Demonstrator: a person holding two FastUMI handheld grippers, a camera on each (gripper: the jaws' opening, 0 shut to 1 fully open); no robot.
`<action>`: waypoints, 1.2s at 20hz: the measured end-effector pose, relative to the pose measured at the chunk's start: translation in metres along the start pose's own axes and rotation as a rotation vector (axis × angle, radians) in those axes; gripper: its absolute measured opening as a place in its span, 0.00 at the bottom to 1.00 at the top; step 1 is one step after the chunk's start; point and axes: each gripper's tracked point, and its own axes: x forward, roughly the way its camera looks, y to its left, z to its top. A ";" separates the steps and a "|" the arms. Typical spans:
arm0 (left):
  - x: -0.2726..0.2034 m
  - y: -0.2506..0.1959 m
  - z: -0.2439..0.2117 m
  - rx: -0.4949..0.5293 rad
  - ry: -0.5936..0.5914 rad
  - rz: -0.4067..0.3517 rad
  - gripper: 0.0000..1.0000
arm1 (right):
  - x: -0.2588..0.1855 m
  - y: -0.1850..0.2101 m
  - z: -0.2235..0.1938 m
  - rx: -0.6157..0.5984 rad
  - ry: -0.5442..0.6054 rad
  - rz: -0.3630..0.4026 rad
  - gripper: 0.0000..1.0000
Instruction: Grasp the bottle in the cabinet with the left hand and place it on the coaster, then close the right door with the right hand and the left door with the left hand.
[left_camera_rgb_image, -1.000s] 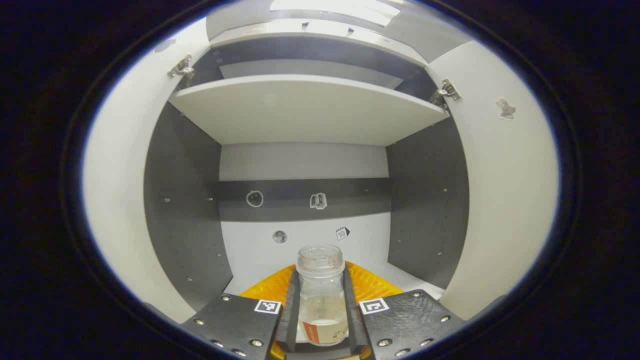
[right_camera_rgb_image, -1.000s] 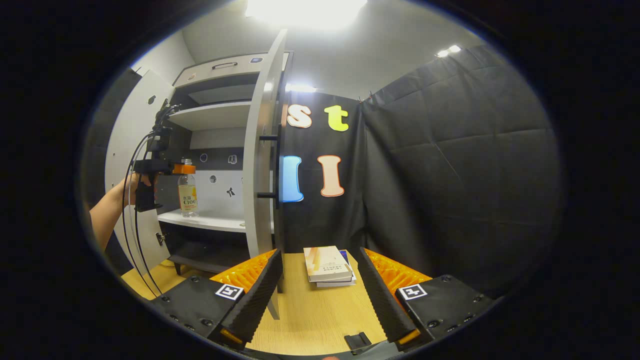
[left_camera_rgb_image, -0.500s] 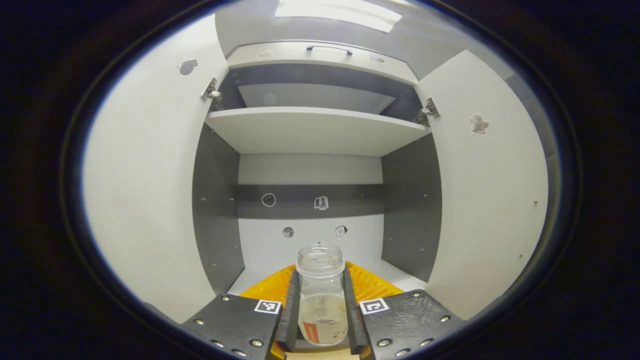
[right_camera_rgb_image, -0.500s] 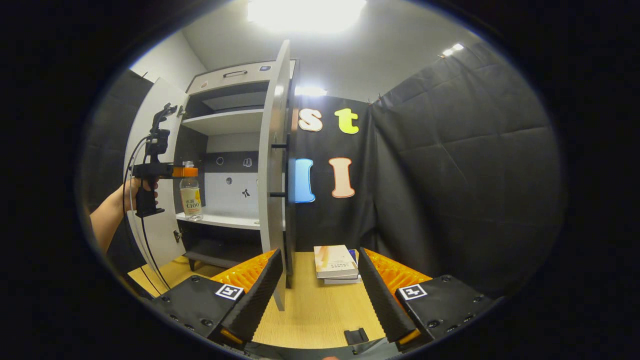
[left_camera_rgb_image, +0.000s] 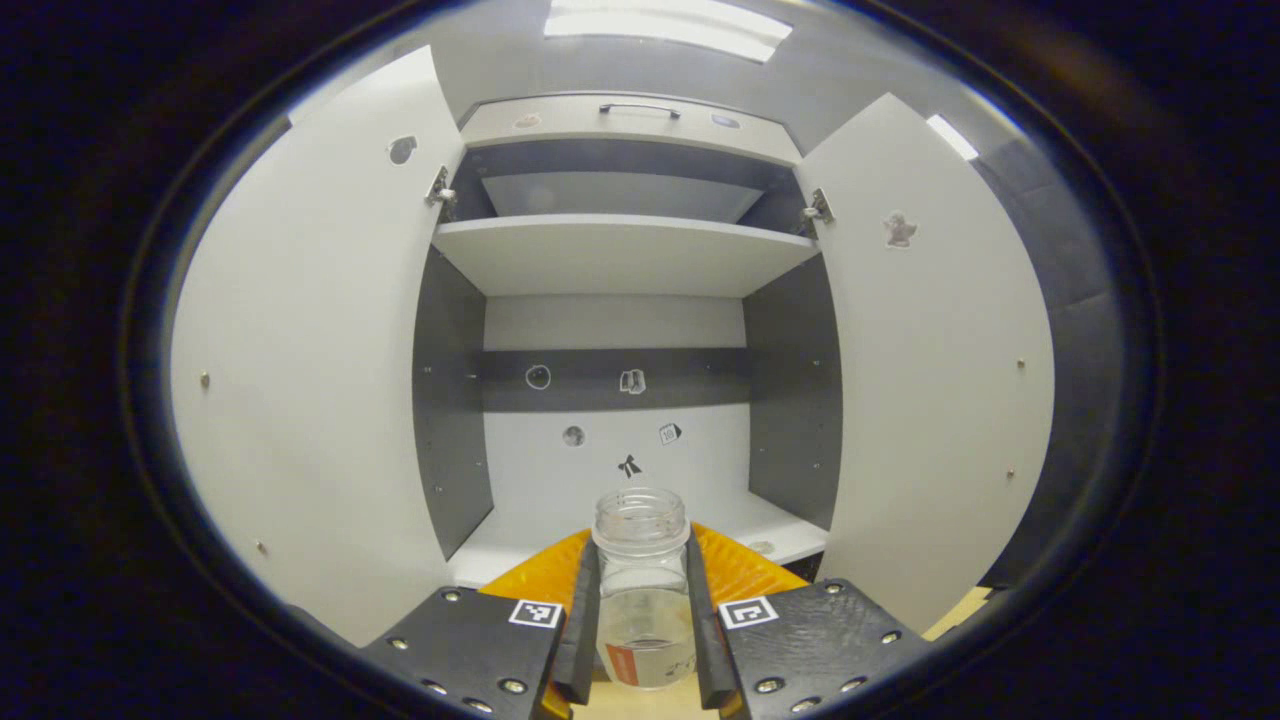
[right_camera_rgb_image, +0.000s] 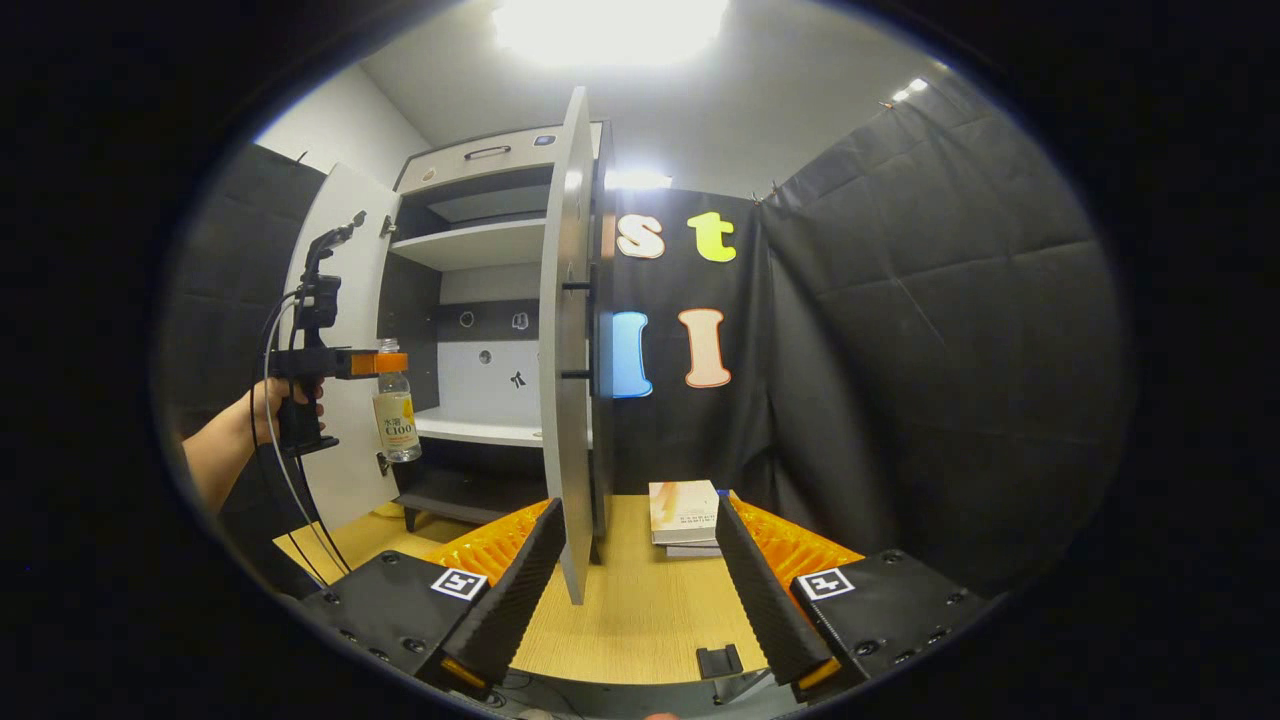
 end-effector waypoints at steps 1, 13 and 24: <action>-0.006 -0.002 -0.005 -0.007 0.003 0.000 0.42 | -0.002 0.000 -0.001 0.001 -0.002 0.006 0.96; -0.041 -0.006 -0.076 -0.066 0.024 0.010 0.43 | -0.004 -0.001 -0.011 0.011 0.000 0.023 0.97; -0.063 -0.011 -0.156 -0.093 0.052 0.023 0.42 | -0.009 0.006 -0.017 -0.012 0.004 0.039 0.97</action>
